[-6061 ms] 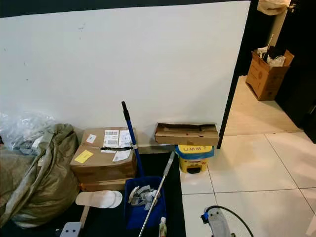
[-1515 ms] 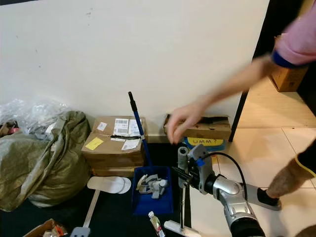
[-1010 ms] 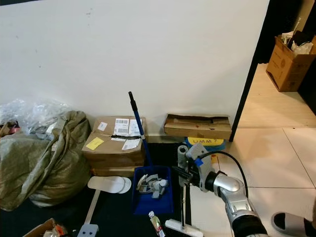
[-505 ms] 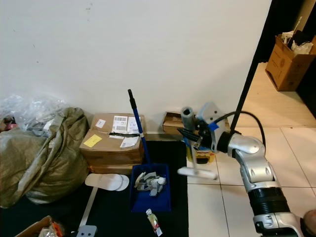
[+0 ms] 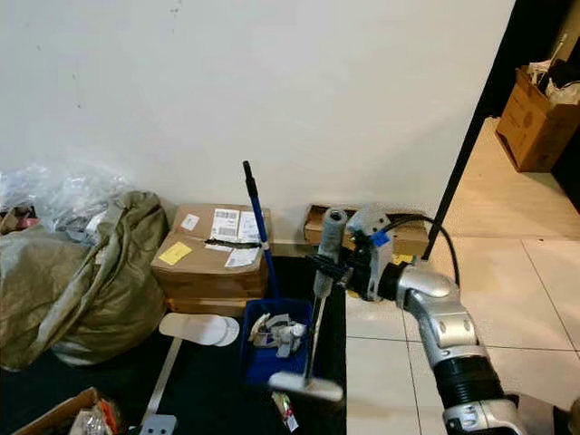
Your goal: Sweep floor
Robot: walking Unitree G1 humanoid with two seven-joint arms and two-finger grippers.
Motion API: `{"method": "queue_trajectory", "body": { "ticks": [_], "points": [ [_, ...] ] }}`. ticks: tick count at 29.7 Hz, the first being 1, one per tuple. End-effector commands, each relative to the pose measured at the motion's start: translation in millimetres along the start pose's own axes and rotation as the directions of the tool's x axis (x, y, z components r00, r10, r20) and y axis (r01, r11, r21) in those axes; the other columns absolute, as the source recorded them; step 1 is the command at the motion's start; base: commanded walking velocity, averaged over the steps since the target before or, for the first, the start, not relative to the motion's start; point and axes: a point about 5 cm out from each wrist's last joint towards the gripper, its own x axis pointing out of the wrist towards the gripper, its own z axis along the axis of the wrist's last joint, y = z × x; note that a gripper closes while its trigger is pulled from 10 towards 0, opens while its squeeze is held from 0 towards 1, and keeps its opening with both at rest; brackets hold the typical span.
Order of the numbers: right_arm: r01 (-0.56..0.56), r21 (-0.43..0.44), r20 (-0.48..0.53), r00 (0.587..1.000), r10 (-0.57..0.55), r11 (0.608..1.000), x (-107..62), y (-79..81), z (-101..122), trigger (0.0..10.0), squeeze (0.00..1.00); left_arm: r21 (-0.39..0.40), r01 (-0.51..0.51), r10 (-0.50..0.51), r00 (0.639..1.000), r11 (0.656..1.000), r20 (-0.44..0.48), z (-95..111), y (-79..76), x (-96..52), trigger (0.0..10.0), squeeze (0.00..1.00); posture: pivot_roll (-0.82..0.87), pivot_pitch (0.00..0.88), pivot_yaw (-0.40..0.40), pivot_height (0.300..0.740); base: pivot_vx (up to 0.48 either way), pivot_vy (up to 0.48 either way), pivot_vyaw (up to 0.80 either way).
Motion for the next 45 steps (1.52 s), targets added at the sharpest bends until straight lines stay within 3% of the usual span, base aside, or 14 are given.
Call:
{"method": "queue_trajectory", "body": {
  "ticks": [1, 3, 12, 15, 19, 22, 30, 37, 39, 42, 43, 44, 45],
  "points": [
    [-0.048, 0.033, 0.005, 0.999, 0.048, 0.998, 8.8, 10.3, -3, 0.0, 0.0, -0.002, -0.02, 0.02, 0.999, 1.0, -0.027, -9, 7.4, -3.1, 10.0, 0.0, -0.11, 0.078, 0.03, 0.74, 0.0, 0.0, 0.0],
    [-0.081, 0.07, 0.016, 0.997, 0.08, 0.994, 19.2, 20.0, -11, 0.0, 0.0, -0.003, -0.021, 0.021, 0.999, 1.0, -0.029, -11, 7.6, -3.7, 10.0, 0.0, -0.1, 0.095, 0.028, 0.74, 0.0, 0.0, 0.0],
    [-0.164, 0.17, 0.094, 0.984, 0.149, 0.972, 34.2, 32.7, -14, 0.0, 0.0, -0.009, -0.028, 0.028, 0.998, 1.0, -0.048, -20, 9.8, -6.4, 10.0, 0.0, -0.08, 0.131, 0.018, 0.74, 0.0, 0.0, 0.0],
    [-0.171, 0.175, 0.098, 0.983, 0.156, 0.97, 35.7, 33.8, -14, 0.0, 0.0, -0.01, -0.031, 0.03, 0.998, 0.999, -0.053, -23, 10.4, -7.2, 10.0, 0.0, -0.07, 0.141, 0.016, 0.74, 0.0, 0.0, 0.0],
    [-0.166, 0.108, -0.008, 0.986, 0.168, 0.98, 45.9, 40.1, -25, 0.0, 0.0, -0.015, -0.033, 0.032, 0.997, 0.999, -0.07, -35, 11.7, -11.1, 10.0, 0.0, -0.05, 0.194, 0.006, 0.74, 0.0, 0.0, 0.0],
    [-0.172, 0.105, -0.027, 0.984, 0.176, 0.979, 51.0, 44.4, -30, 0.0, 0.0, -0.016, -0.031, 0.03, 0.997, 0.999, -0.071, -38, 12.0, -12.5, 10.0, 0.0, -0.04, 0.21, 0.004, 0.74, 0.0, 0.0, 0.0],
    [-0.189, 0.109, -0.014, 0.981, 0.192, 0.976, 65.5, 57.2, -38, 0.0, 0.0, -0.023, -0.037, 0.035, 0.997, 0.999, -0.073, -53, 14.1, -18.8, 10.0, 0.0, 0.0, 0.272, -0.007, 0.74, 0.0, 0.0, 0.0],
    [-0.163, 0.07, 0.004, 0.987, 0.163, 0.984, 71.2, 57.7, -38, 0.0, 0.0, -0.023, -0.042, 0.04, 0.997, 0.999, -0.072, -60, 15.0, -22.1, 10.0, 0.0, 0.02, 0.3, -0.009, 0.74, 0.0, 0.0, 0.0],
    [-0.118, -0.031, 0.0, 0.993, 0.118, 0.993, 76.1, 54.6, -34, 0.0, 0.0, -0.021, -0.047, 0.045, 0.996, 0.999, -0.073, -65, 16.1, -24.6, 10.0, 0.0, 0.02, 0.318, -0.01, 0.74, 0.0, 0.0, 0.0],
    [-0.118, -0.031, 0.0, 0.993, 0.118, 0.993, 76.1, 54.6, -34, 0.0, 0.0, -0.021, -0.047, 0.045, 0.996, 0.999, -0.073, -65, 16.1, -24.6, 10.0, 0.0, 0.02, 0.318, -0.01, 0.74, 0.0, 0.0, 0.0],
    [-0.104, -0.078, -0.008, 0.995, 0.104, 0.991, 77.5, 53.4, -33, 0.0, 0.0, -0.021, -0.048, 0.046, 0.996, 0.999, -0.073, -66, 16.5, -25.3, 10.0, 0.0, 0.02, 0.318, -0.01, 0.74, 0.0, 0.0, 0.0],
    [-0.059, -0.188, -0.042, 0.998, 0.052, 0.981, 78.7, 47.5, -32, 0.0, 0.0, -0.023, -0.05, 0.048, 0.996, 0.998, -0.071, -66, 16.8, -25.7, 10.0, 0.0, 0.03, 0.32, -0.01, 0.74, 0.0, 0.0, 0.0],
    [-0.059, -0.188, -0.042, 0.998, 0.052, 0.981, 78.7, 47.5, -32, 0.0, 0.0, -0.023, -0.05, 0.048, 0.996, 0.998, -0.071, -66, 16.8, -25.7, 10.0, 0.0, 0.03, 0.32, -0.01, 0.74, 0.0, 0.0, 0.0]
  ]
}}
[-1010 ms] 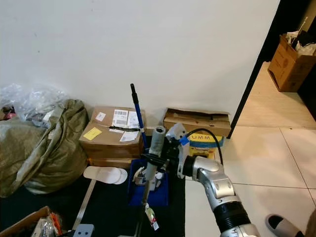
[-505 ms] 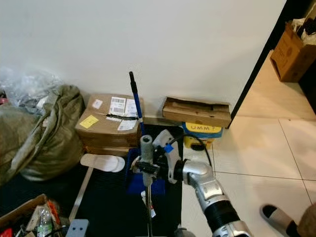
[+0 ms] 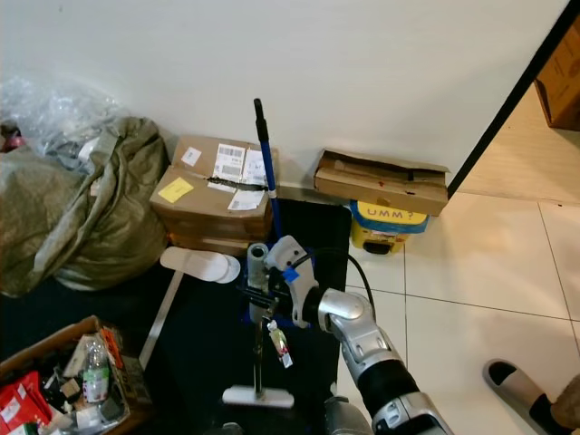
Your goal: Sweep floor
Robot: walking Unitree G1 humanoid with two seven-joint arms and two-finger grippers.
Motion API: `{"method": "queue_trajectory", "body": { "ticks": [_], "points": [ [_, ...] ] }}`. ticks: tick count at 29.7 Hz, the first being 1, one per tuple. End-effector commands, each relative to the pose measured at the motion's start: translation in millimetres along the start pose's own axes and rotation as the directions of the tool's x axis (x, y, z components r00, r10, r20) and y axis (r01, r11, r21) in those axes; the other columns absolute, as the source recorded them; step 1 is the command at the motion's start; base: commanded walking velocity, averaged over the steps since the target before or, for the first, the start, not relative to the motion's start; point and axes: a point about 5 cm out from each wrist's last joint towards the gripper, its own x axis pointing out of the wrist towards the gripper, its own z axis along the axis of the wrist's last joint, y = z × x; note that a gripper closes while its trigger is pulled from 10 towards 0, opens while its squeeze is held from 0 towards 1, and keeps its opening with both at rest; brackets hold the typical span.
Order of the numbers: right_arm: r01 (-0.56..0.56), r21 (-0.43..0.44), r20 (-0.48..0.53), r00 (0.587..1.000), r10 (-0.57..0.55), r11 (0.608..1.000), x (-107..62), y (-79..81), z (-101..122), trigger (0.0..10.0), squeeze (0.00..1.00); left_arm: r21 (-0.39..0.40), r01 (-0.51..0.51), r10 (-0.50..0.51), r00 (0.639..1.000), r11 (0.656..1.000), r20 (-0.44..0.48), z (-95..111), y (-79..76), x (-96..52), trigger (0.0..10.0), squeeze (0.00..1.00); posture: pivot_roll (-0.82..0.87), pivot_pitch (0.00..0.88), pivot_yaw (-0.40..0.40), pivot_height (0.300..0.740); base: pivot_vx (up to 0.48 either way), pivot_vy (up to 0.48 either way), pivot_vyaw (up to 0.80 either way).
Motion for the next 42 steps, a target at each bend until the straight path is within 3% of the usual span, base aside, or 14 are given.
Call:
{"method": "queue_trajectory", "body": {
  "ticks": [1, 2, 4, 13, 15, 23, 30, 38, 42],
  "points": [
    [0.032, -0.156, -0.064, 0.997, -0.043, 0.987, 0.3, -1.8, -5, 0.0, 0.0, -0.004, -0.004, 0.004, 0.999, 1.0, -0.034, -13, 1.8, -4.2, 10.0, 0.0, 0.03, 0.322, -0.011, 0.74, 0.0, 0.0, 0.0],
    [0.059, -0.228, -0.07, 0.995, -0.077, 0.972, 0.7, -6.7, -3, 0.0, 0.0, -0.006, -0.005, 0.005, 0.999, 1.0, -0.033, -13, 2.0, -4.4, 10.0, 0.0, 0.03, 0.322, -0.012, 0.74, 0.0, 0.0, 0.0],
    [0.089, -0.28, -0.061, 0.992, -0.11, 0.956, 1.3, -11.3, 1, 0.0, 0.0, -0.008, -0.006, 0.006, 0.999, 1.0, -0.033, -13, 2.1, -4.5, 10.0, 0.0, 0.03, 0.321, -0.013, 0.74, 0.0, 0.0, 0.0],
    [0.171, -0.364, 0.03, 0.985, -0.172, 0.916, 3.2, -20.6, 18, 0.0, 0.0, -0.007, -0.006, 0.006, 0.999, 1.0, -0.031, -13, 2.0, -4.6, 10.0, 0.0, 0.03, 0.317, -0.015, 0.74, 0.0, 0.0, 0.0],
    [0.249, -0.43, 0.127, 0.968, -0.215, 0.868, 3.0, -28.4, 35, 0.0, 0.0, -0.004, -0.006, 0.006, 1.0, 1.0, -0.029, -12, 1.4, -4.3, 10.0, 0.0, 0.03, 0.305, -0.017, 0.74, 0.0, 0.0, 0.0],
    [0.323, -0.53, 0.24, 0.944, -0.226, 0.784, 3.5, -38.6, 60, 0.0, 0.0, -0.004, -0.004, 0.004, 1.0, 1.0, -0.022, -10, -0.1, -3.2, 10.0, 0.0, 0.02, 0.289, -0.02, 0.74, 0.0, 0.0, 0.0],
    [0.338, -0.536, 0.27, 0.937, -0.222, 0.774, 4.1, -42.4, 68, 0.0, 0.0, -0.006, -0.002, 0.002, 1.0, 1.0, -0.018, -8, -1.4, -2.3, 10.0, 0.0, 0.02, 0.282, -0.024, 0.74, 0.0, 0.0, 0.0],
    [0.36, -0.448, 0.281, 0.926, -0.253, 0.819, 1.0, -52.0, 70, 0.0, 0.0, -0.011, 0.008, -0.008, 1.0, 1.0, -0.007, 2, -4.9, 1.9, 10.0, 0.0, -0.01, 0.248, -0.027, 0.74, 0.0, 0.0, 0.0],
    [0.368, -0.45, 0.279, 0.923, -0.264, 0.814, -1.2, -56.1, 70, 0.0, 0.0, -0.012, 0.009, -0.009, 1.0, 1.0, -0.002, 6, -6.0, 3.7, 10.0, 0.0, -0.02, 0.235, -0.027, 0.74, 0.0, 0.0, 0.0]
  ]
}}
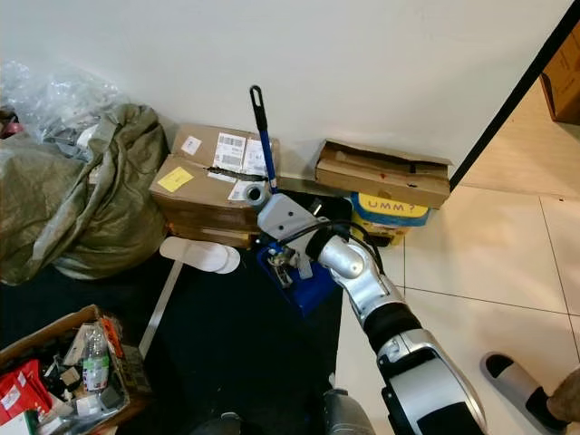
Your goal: Sweep floor
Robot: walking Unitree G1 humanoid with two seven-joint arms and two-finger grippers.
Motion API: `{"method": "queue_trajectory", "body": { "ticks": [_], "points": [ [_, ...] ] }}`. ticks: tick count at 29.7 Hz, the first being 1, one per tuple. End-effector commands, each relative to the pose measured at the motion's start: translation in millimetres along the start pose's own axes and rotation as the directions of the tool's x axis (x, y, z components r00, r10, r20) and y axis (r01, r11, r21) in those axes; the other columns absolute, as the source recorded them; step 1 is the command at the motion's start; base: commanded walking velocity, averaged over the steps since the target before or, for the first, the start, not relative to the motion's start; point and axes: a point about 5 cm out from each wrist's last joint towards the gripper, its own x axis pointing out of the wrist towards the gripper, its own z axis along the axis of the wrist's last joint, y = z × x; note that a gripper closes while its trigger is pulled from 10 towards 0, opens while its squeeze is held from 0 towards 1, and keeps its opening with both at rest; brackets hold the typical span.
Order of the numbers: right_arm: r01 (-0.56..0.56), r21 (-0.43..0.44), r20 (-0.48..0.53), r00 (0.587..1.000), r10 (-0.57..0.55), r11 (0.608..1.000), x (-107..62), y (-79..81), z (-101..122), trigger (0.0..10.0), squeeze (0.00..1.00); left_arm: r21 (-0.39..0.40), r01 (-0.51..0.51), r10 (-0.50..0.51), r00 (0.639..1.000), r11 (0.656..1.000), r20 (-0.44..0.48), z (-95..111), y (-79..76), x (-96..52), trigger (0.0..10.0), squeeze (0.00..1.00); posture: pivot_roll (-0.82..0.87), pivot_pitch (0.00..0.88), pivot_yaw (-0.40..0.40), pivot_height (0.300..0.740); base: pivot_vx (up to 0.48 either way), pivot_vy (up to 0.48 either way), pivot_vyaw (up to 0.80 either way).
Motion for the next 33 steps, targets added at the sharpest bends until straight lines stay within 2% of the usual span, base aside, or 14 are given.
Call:
{"method": "queue_trajectory", "body": {
  "ticks": [1, 5, 10, 12, 14, 16, 17, 18, 20, 21, 24, 27, 33],
  "points": [
    [0.017, -0.022, 0.056, 0.998, -0.016, 1.0, 3.6, -7.5, 10, 0.0, 0.0, -0.012, 0.013, -0.013, 1.0, 1.0, -0.019, -6, -5.2, -0.7, 10.0, 0.0, -0.02, 0.235, -0.027, 0.74, 0.0, 0.0, 0.0],
    [0.029, -0.042, 0.032, 0.999, -0.027, 0.999, 0.6, -18.2, 7, 0.0, 0.0, -0.01, 0.018, -0.018, 1.0, 1.0, -0.011, 2, -7.4, 2.6, 10.0, 0.0, -0.03, 0.204, -0.025, 0.74, 0.0, 0.0, 0.0],
    [0.029, -0.038, 0.024, 0.999, -0.028, 0.999, -0.4, -20.4, 6, 0.0, 0.0, -0.01, 0.02, -0.02, 1.0, 1.0, -0.011, 4, -7.9, 3.2, 10.0, 0.0, -0.04, 0.194, -0.023, 0.74, 0.0, 0.0, 0.0],
    [0.033, -0.01, 0.014, 0.999, -0.033, 0.999, -1.3, -23.5, 5, 0.0, 0.0, -0.01, 0.022, -0.022, 1.0, 1.0, -0.01, 7, -8.7, 4.3, 10.0, 0.0, -0.05, 0.173, -0.017, 0.74, 0.0, 0.0, 0.0],
    [0.027, 0.075, -0.004, 1.0, -0.027, 0.997, -3.6, -27.8, 2, 0.0, 0.0, -0.004, 0.028, -0.028, 1.0, 1.0, -0.011, 12, -9.8, 6.2, 10.0, 0.0, -0.06, 0.155, -0.009, 0.74, 0.0, 0.0, 0.0],
    [0.027, 0.075, -0.004, 1.0, -0.027, 0.997, -3.6, -27.8, 2, 0.0, 0.0, -0.004, 0.028, -0.028, 1.0, 1.0, -0.011, 12, -9.8, 6.2, 10.0, 0.0, -0.06, 0.155, -0.009, 0.74, 0.0, 0.0, 0.0],
    [0.001, 0.153, -0.005, 1.0, 0.0, 0.988, -4.1, -27.1, 2, 0.0, 0.0, 0.0, 0.03, -0.03, 0.999, 1.0, -0.012, 14, -10.2, 6.9, 10.0, 0.0, -0.07, 0.149, -0.006, 0.74, 0.0, 0.0, 0.0],
    [0.001, 0.153, -0.005, 1.0, 0.0, 0.988, -4.1, -27.1, 2, 0.0, 0.0, 0.0, 0.03, -0.03, 0.999, 1.0, -0.012, 14, -10.2, 6.9, 10.0, 0.0, -0.07, 0.149, -0.006, 0.74, 0.0, 0.0, 0.0],
    [-0.148, 0.284, 0.012, 0.988, 0.151, 0.947, -7.1, -16.9, 2, 0.0, 0.0, 0.009, 0.035, -0.035, 0.999, 0.999, -0.012, 18, -10.7, 8.3, 10.0, 0.0, -0.09, 0.128, 0.004, 0.74, 0.0, 0.0, 0.0],
    [-0.225, 0.312, 0.029, 0.973, 0.227, 0.923, -9.4, -13.1, 4, 0.0, 0.0, 0.013, 0.037, -0.036, 0.999, 0.999, -0.011, 21, -11.0, 9.1, 10.0, 0.0, -0.09, 0.119, 0.007, 0.74, 0.0, 0.0, 0.0],
    [-0.321, 0.311, 0.049, 0.945, 0.322, 0.895, -13.7, -10.4, 8, 0.0, 0.0, 0.018, 0.04, -0.04, 0.999, 0.999, -0.006, 24, -11.4, 10.1, 10.0, 0.0, -0.1, 0.103, 0.018, 0.74, 0.0, 0.0, 0.0],
    [-0.371, 0.296, 0.05, 0.926, 0.373, 0.88, -15.6, -12.7, 11, 0.0, 0.0, 0.03, 0.048, -0.048, 0.999, 0.998, -0.003, 28, -11.7, 11.1, 10.0, 0.0, -0.11, 0.08, 0.033, 0.74, 0.0, 0.0, 0.0],
    [-0.407, 0.301, 0.064, 0.911, 0.407, 0.863, -16.5, -14.7, 18, 0.0, 0.0, 0.04, 0.053, -0.053, 0.999, 0.998, -0.008, 32, -11.6, 12.0, 10.0, 0.0, -0.11, 0.064, 0.039, 0.74, 0.0, 0.0, 0.0]
  ]
}}
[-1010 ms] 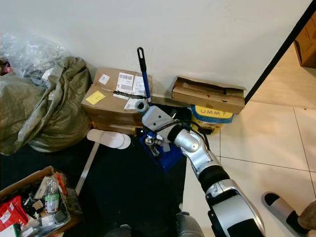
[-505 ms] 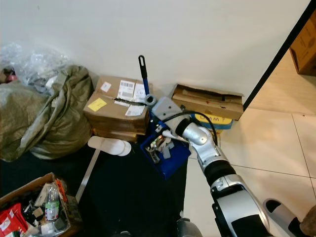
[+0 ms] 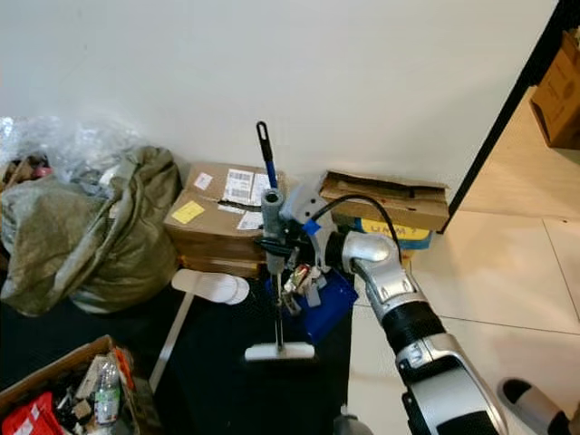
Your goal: Sweep floor
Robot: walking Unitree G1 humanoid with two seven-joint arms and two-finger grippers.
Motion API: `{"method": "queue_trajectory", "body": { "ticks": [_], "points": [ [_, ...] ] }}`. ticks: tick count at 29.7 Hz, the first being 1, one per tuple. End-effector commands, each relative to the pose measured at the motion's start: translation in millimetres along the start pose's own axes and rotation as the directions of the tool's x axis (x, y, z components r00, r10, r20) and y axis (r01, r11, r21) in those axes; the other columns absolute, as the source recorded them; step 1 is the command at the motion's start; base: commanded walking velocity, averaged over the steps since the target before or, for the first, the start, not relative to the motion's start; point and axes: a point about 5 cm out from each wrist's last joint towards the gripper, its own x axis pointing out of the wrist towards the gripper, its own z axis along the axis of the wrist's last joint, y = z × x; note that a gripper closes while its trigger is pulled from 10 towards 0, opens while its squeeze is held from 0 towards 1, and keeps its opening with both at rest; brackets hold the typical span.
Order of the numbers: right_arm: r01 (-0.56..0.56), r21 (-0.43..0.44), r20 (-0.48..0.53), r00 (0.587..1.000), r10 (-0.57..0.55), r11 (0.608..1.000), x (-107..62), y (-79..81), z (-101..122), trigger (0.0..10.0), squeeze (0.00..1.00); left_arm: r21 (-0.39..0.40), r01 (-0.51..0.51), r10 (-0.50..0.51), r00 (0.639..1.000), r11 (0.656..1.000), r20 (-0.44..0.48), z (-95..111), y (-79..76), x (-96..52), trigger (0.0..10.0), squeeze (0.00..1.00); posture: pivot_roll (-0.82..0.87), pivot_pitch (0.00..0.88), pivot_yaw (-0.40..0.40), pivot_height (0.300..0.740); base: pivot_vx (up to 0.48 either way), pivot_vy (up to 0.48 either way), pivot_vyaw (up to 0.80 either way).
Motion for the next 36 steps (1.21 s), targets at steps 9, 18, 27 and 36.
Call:
{"method": "queue_trajectory", "body": {
  "ticks": [9, 18, 27, 36],
  "points": [
    [0.218, 0.309, -0.119, 0.975, -0.19, 0.926, 8.7, 28.2, -56, 10.0, 0.0, 0.017, 0.008, -0.01, 0.994, 1.0, 0.106, 36, -3.3, 4.4, 10.0, 0.0, -0.11, 0.001, 0.052, 0.74, -0.033, 0.0, 0.0],
    [0.412, 0.413, -0.266, 0.907, -0.325, 0.812, -1.0, 49.3, -96, 10.0, 0.0, 0.016, -0.045, 0.042, 0.99, 0.999, 0.137, 40, 0.3, 4.0, 10.0, 0.0, -0.11, 0.0, 0.024, 0.74, -0.288, 0.0, 0.0],
    [0.426, 0.373, -0.311, 0.894, -0.321, 0.824, -5.2, 51.3, -100, 10.0, 0.0, 0.281, -0.163, 0.127, 0.981, 0.946, 0.144, 49, 5.3, 4.3, 10.0, 0.0, -0.11, 0.0, 0.008, 0.74, -0.28, 0.0, 0.0],
    [0.446, 0.346, -0.326, 0.882, -0.341, 0.825, -1.0, 55.4, -101, 10.0, 0.0, 0.716, -0.302, 0.245, 0.952, 0.63, 0.186, 61, 8.8, 4.7, 10.0, 0.0, -0.11, 0.0, 0.002, 0.74, -0.283, 0.0, 0.0]
  ]
}}
